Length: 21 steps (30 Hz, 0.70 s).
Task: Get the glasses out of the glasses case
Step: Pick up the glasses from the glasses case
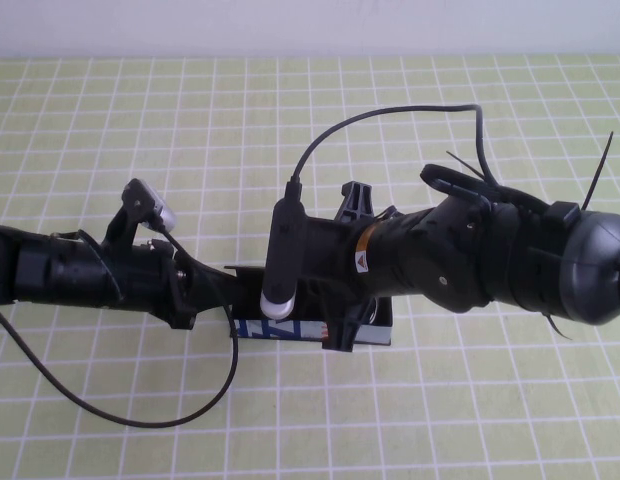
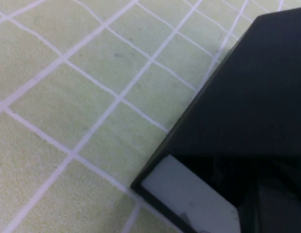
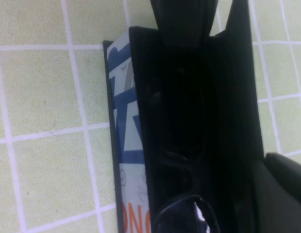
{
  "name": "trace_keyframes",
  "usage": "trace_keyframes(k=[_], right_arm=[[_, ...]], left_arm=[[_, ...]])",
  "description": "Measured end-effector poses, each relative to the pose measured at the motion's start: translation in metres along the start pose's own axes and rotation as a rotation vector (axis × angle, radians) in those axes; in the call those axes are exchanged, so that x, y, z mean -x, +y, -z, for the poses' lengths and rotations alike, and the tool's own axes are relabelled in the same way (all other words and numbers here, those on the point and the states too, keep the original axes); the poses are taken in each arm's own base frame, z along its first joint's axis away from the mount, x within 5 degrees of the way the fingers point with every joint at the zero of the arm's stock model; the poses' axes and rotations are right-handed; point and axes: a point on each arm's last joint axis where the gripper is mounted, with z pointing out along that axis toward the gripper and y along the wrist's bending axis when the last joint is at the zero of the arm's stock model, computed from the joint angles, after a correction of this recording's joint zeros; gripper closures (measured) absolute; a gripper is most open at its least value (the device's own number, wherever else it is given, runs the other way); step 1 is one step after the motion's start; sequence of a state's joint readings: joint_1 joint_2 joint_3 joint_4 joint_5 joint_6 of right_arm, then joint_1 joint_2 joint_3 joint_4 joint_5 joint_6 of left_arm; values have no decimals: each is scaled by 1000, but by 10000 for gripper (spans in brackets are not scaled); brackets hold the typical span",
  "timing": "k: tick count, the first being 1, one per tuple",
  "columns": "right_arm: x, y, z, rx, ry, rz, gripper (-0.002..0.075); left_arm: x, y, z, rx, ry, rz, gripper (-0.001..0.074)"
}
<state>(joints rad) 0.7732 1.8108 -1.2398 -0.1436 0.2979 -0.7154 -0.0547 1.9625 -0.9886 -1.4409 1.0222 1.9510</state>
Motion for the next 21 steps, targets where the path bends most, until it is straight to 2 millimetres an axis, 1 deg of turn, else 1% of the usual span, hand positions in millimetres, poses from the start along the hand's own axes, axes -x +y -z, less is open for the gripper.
trace_keyframes(k=[4, 8, 12, 14, 16, 17, 19, 21], right_arm=[[0, -1, 1, -1, -4, -12, 729], [5, -4, 13, -11, -35, -61, 708], [17, -9, 42, 12, -108, -260, 634], [23, -7, 60, 71, -137, -384, 621], [25, 0, 71, 178, -127, -507, 636], [25, 4, 73, 221, -113, -556, 652], [25, 11, 74, 303, -69, -651, 699], [21, 17, 68, 350, -4, -724, 722]], left_arm=[[-4, 2, -4, -21, -21, 35, 739], [-5, 3, -6, -37, -34, 52, 739], [-6, 3, -7, -48, -39, 57, 739], [-6, 3, -7, -48, -39, 57, 739], [-6, 3, -7, -49, -39, 57, 739], [-6, 3, -7, -49, -39, 57, 739], [-6, 3, -7, -49, -39, 57, 739], [-6, 3, -7, -49, -39, 57, 739]])
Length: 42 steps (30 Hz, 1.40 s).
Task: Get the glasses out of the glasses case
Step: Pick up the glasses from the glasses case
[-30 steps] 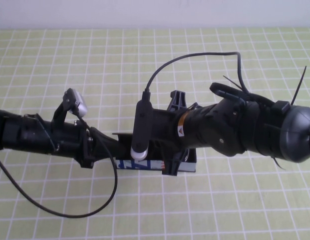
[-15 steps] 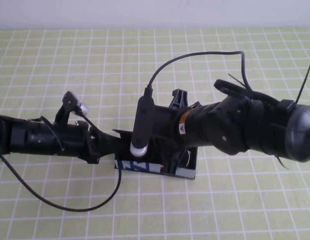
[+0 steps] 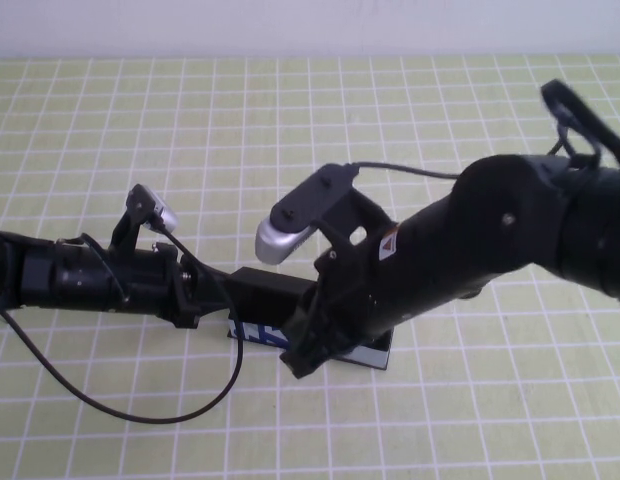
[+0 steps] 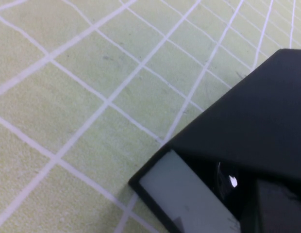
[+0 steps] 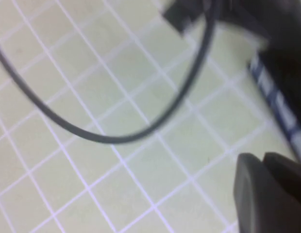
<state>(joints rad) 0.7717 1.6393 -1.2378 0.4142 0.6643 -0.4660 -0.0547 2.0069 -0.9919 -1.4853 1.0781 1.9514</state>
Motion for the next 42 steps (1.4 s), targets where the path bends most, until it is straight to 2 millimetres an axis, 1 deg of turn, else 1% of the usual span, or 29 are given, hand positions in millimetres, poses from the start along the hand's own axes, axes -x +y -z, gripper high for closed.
trace_keyframes(k=[3, 7, 10, 12, 16, 19, 24, 28, 34, 40, 42], right_arm=[[-7, -8, -17, -36, 68, -87, 736], [-15, -24, -40, -131, 106, -135, 740], [-14, -32, -47, -187, 76, -139, 741], [-11, -38, -46, -211, 39, -146, 741], [4, -59, -39, -252, -33, -186, 742], [16, -78, -40, -276, -61, -211, 742], [35, -102, -51, -292, -57, -236, 742], [40, -116, -67, -279, 8, -262, 742], [29, -128, -97, -256, 126, -293, 742], [29, -129, -98, -253, 132, -299, 742], [29, -128, -95, -252, 135, -297, 742]], left_arm=[[0, 0, 0, -1, -1, 0, 739], [0, 0, 0, -2, -1, 0, 739], [0, 0, 0, -2, -1, 0, 739], [0, 0, 0, -2, -1, 0, 739], [0, 0, 0, -3, -1, 0, 739], [0, 0, 0, -3, -1, 0, 739], [0, 0, 0, -3, -1, 0, 739], [0, 0, 0, -4, -1, 1, 739], [0, 0, 0, -4, -1, 1, 739], [0, 0, 0, -4, -1, 1, 739], [0, 0, 0, -4, -1, 1, 739]])
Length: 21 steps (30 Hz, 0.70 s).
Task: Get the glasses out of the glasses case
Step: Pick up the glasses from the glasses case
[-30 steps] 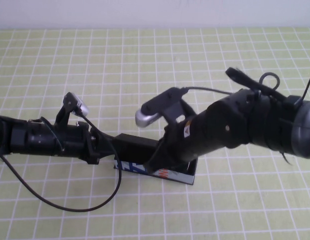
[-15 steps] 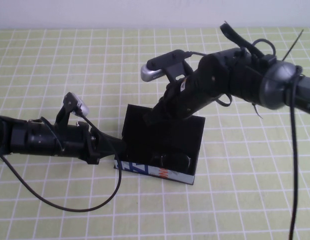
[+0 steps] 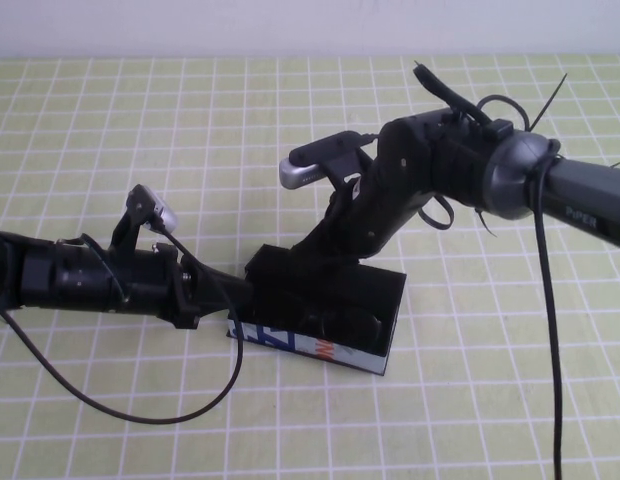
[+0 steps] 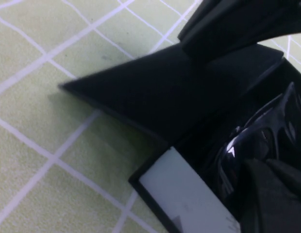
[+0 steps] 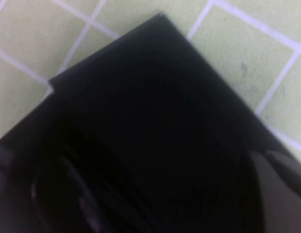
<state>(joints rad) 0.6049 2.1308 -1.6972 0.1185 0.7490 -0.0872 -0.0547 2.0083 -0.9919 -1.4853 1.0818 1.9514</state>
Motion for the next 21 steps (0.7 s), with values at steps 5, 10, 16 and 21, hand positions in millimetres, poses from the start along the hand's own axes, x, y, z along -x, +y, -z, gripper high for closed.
trace_keyframes(k=[5, 10, 16, 21], right_arm=[[6, 6, 37, 12, -28, 41, 742], [7, 18, 80, 42, -47, 130, 742], [-6, 47, 95, 115, 49, 401, 741], [-14, 62, 89, 174, 104, 569, 669]], left_arm=[[1, -1, 0, -12, -3, 2, 739], [18, 1, 2, -44, -33, 41, 739], [43, 9, 6, -33, -29, 156, 739], [56, 20, 6, -23, 24, 200, 739]])
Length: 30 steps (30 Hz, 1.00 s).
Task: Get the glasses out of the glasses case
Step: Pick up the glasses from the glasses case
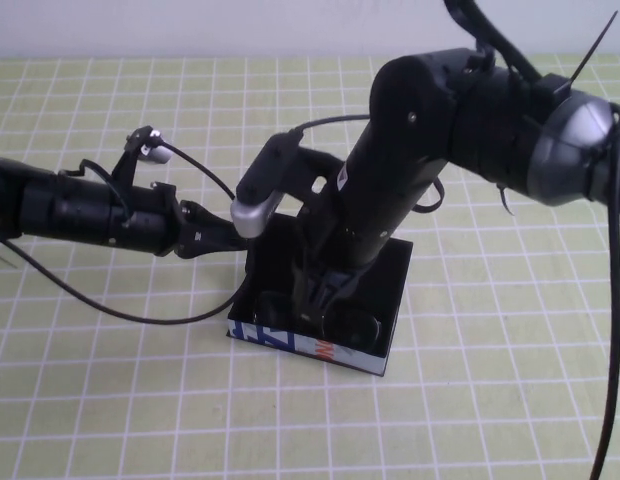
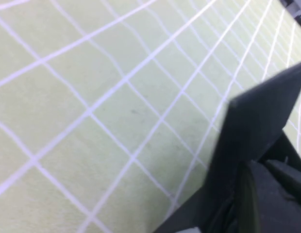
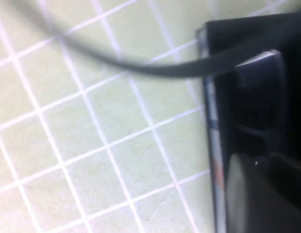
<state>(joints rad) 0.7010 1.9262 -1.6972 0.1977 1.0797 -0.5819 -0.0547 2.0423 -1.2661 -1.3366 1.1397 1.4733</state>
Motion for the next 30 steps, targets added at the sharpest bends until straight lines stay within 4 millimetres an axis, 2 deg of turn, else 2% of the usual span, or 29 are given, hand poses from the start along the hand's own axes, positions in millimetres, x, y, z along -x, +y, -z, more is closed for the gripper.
trace_keyframes(k=[5, 7, 13, 30], right_arm=[[-3, -3, -18, 16, 45, 68, 486], [-5, -6, -27, 11, 64, 78, 446], [-7, -16, -53, -15, 91, 88, 434], [-10, -25, -75, -53, 105, 104, 433]], left_arm=[[2, 7, -2, 5, 26, 38, 739], [1, 9, -3, 7, 39, 42, 739], [-1, 9, -3, 9, 56, 44, 739], [-1, 9, -3, 8, 60, 46, 739]])
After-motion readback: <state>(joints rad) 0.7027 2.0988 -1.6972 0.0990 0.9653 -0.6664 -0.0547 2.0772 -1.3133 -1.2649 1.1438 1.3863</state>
